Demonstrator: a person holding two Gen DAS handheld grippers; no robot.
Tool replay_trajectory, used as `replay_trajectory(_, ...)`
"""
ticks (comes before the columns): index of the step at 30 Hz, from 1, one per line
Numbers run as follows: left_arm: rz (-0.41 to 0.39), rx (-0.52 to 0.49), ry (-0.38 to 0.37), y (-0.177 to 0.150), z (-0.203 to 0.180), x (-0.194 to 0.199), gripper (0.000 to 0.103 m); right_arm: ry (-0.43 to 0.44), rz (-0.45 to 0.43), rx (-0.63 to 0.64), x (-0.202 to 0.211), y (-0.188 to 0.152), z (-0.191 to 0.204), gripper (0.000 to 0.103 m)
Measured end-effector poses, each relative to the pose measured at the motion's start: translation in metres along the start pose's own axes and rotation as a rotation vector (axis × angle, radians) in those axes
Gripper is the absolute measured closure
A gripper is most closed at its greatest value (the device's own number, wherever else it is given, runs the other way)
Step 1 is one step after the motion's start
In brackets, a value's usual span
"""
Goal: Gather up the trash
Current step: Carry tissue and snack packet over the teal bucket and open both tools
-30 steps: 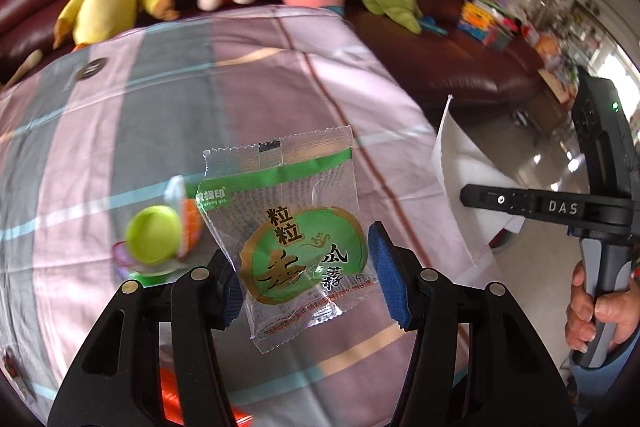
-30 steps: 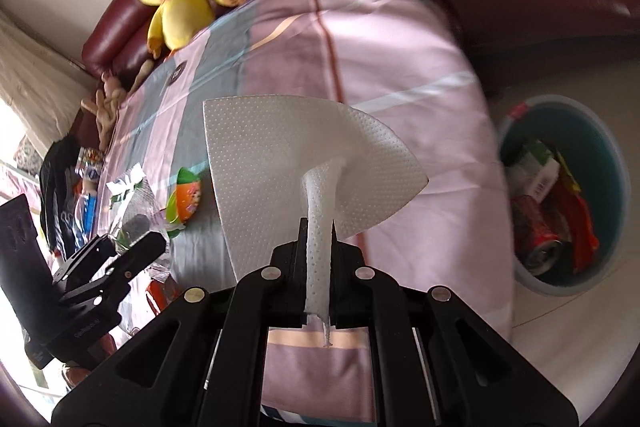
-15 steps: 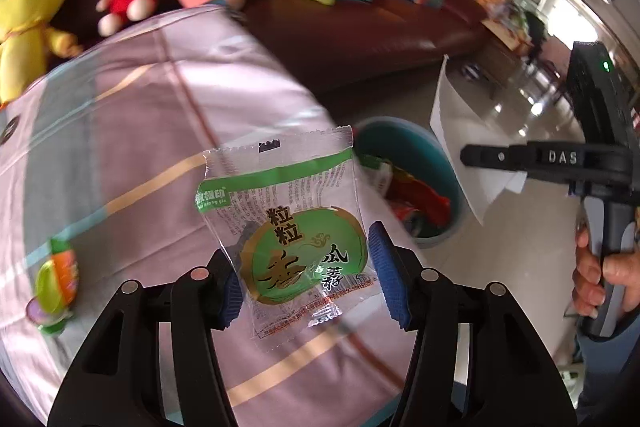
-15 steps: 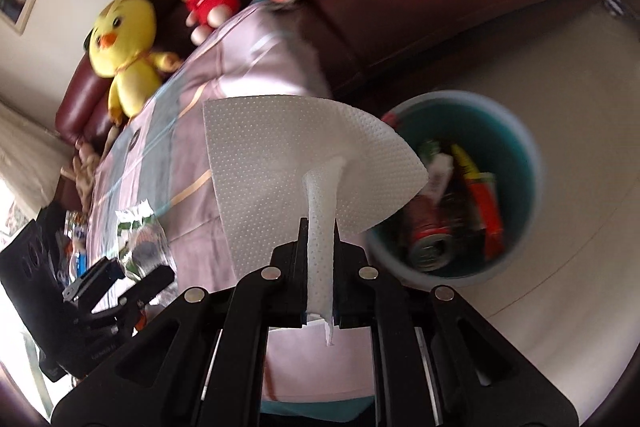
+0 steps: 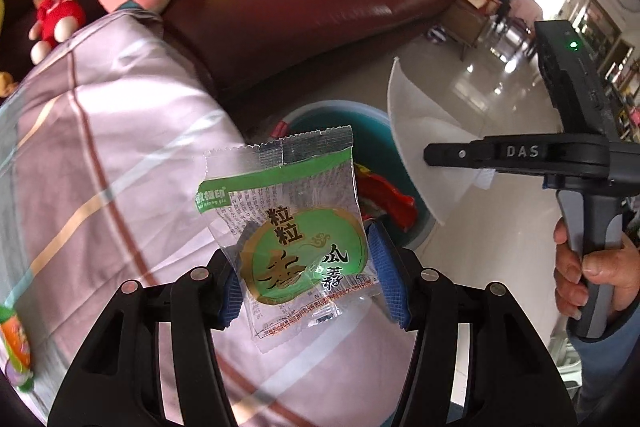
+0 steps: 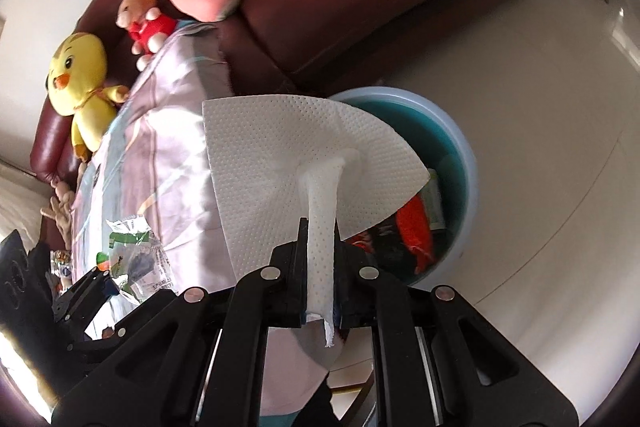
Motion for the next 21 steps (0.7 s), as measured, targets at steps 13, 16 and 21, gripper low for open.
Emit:
replay_trajectory(13,0.079,-0.016,-0.024,0.026,-0.001,-0.055,0.046,-0.018,0.082,-0.055,-0.056,0.014,-0.029,0.08)
replay_trajectory(16,0.081,-0.004,-0.025,0.029,0.002,-0.061,0.045,-0.011,0.081,-0.063,-0.062,0.015,-0.032,0.058)
replay_trajectory(21,0.098,0.002,-0.027,0.031,0.0,-0.071,0.045,0.007,0.09,-0.082,-0.066,0.019,-0.037,0.051)
Point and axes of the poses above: each gripper's, at about its wrist camera, not at the fingertips, and x roughly against the way its jaws point, z to its left, y to its top, the point moved 5 cm from there along -x, roughly the way its jaws point, and after that the axes turned 14 degrees about -y, right-handed, at the moved point
